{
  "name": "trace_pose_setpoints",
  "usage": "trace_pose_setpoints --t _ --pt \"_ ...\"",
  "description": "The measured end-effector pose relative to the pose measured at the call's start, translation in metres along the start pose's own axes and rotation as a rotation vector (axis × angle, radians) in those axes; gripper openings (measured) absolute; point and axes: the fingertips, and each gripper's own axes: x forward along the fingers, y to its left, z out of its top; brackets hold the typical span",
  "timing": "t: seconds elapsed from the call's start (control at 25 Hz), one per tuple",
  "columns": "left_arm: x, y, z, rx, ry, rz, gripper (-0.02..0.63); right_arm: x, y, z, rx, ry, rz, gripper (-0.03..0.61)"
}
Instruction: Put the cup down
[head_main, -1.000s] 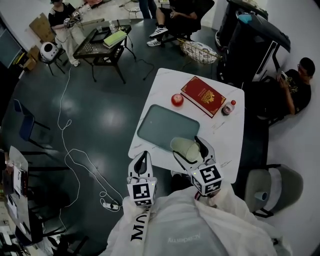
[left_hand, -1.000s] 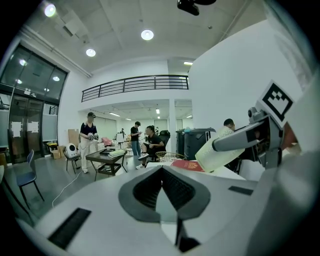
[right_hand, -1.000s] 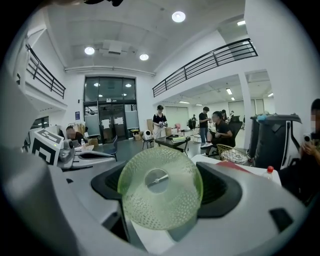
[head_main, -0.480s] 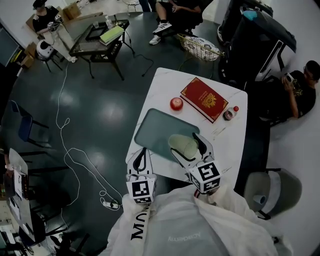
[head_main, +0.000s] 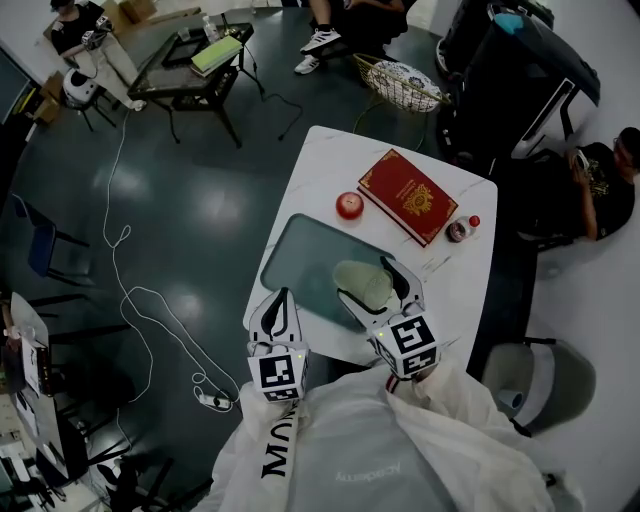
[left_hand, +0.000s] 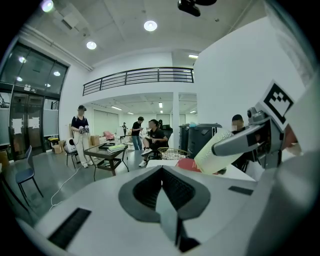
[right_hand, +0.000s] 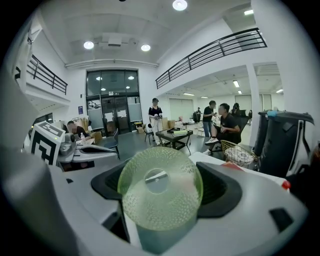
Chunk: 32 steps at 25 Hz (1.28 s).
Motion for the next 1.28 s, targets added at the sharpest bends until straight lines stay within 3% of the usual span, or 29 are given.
trace_pose_setpoints --t 0.44,1.28 --pt "0.011 0.012 -0.016 -0.011 0.027 0.027 0.012 0.06 -0.01 -0.016 -0.181 0.127 0.096 0.41" --pt "0.042 0.03 -0.027 -0.011 0.055 0.04 0.012 0.164 -0.018 -0.05 -0.343 0.314 0.209 0.41"
